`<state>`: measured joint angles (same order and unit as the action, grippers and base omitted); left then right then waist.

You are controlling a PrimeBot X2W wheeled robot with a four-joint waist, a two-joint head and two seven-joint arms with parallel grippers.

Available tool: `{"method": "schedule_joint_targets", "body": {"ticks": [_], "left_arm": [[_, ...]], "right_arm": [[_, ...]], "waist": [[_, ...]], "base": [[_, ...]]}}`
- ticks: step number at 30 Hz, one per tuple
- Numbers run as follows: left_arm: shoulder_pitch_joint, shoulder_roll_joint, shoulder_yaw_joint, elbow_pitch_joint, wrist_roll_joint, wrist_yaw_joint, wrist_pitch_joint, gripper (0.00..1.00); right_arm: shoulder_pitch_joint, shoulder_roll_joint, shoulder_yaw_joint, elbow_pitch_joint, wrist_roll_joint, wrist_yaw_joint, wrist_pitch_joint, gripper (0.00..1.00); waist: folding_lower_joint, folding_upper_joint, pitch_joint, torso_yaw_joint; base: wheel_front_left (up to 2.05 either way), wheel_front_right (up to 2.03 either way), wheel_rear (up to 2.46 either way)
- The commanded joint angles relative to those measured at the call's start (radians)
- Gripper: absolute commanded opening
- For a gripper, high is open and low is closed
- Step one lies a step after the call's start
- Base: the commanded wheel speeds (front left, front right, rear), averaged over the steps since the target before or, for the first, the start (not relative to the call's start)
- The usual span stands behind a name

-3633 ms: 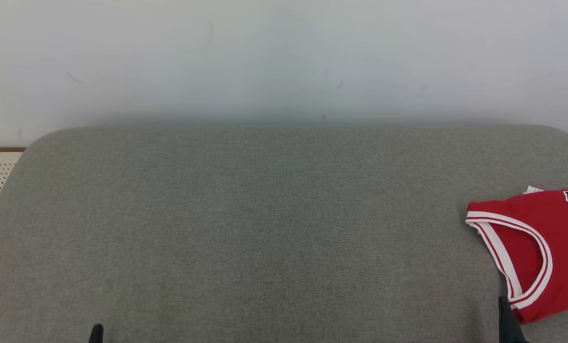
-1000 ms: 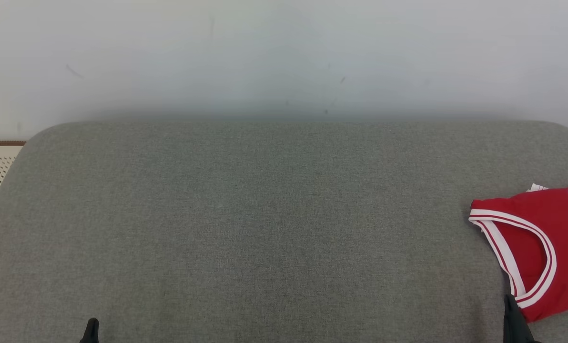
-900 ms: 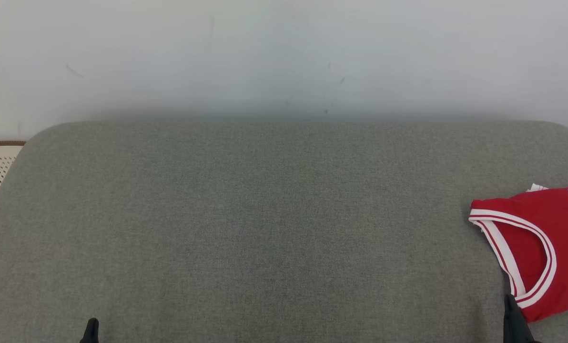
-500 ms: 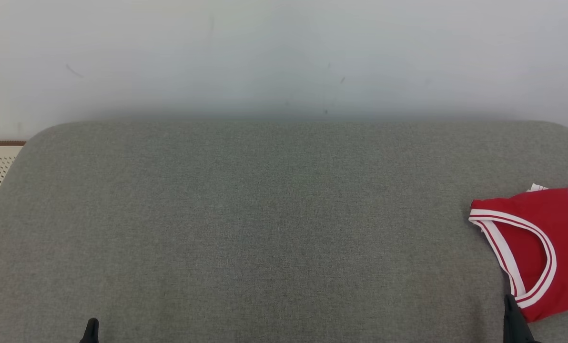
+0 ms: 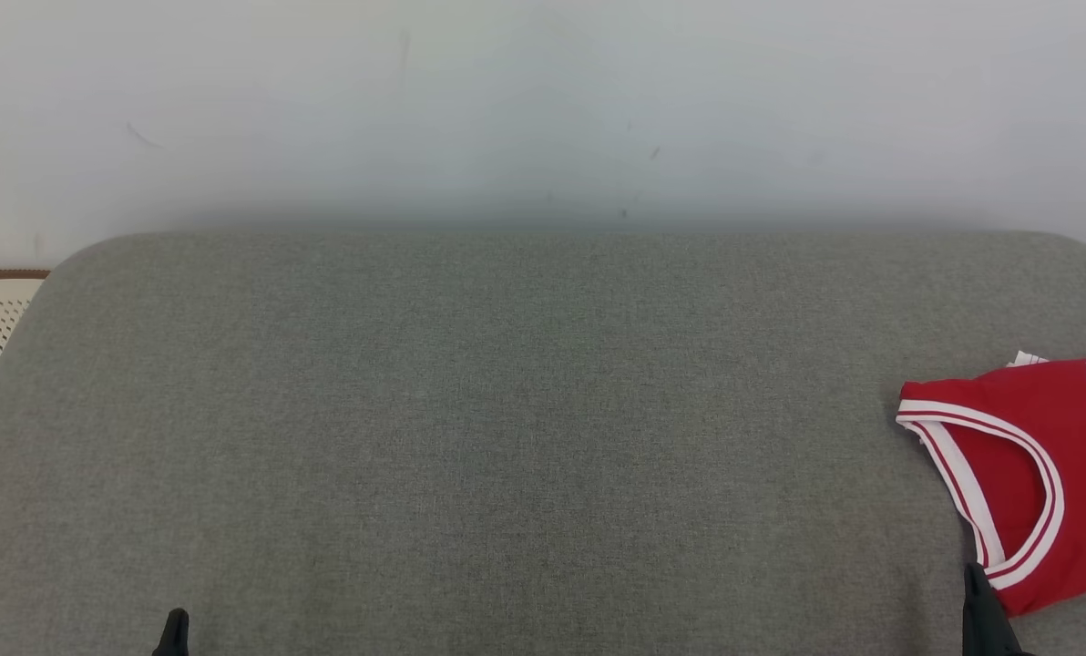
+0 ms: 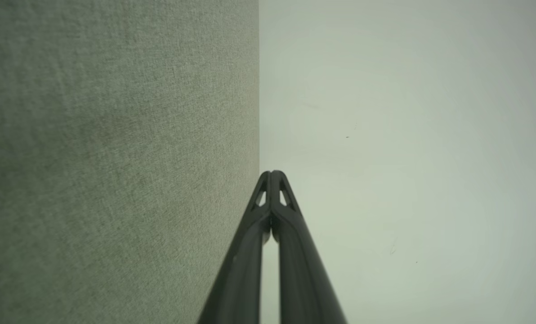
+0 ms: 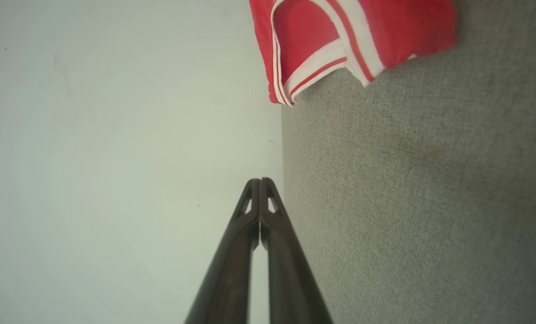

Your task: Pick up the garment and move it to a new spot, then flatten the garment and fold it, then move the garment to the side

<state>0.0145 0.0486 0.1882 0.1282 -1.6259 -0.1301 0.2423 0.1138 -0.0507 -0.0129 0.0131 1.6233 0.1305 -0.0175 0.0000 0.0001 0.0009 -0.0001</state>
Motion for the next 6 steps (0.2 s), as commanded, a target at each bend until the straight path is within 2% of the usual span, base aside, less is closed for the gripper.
{"method": "schedule_joint_targets", "body": {"ticks": [1, 6], "left_arm": [[-0.001, 0.003, 0.005, -0.002, -0.002, -0.002, 0.002, 0.00], [-0.001, 0.003, 0.005, -0.002, -0.002, -0.002, 0.002, 0.00]], "right_arm": [[0.011, 0.001, -0.001, -0.004, 0.006, 0.000, 0.003, 0.00], [0.011, 0.001, -0.001, -0.004, 0.006, 0.000, 0.003, 0.00]], "waist": [[0.0000, -0.0001, 0.000, 0.000], [0.0000, -0.0001, 0.000, 0.000]], "base": [[0.00, 0.00, 0.00], [0.00, 0.00, 0.00]]}}
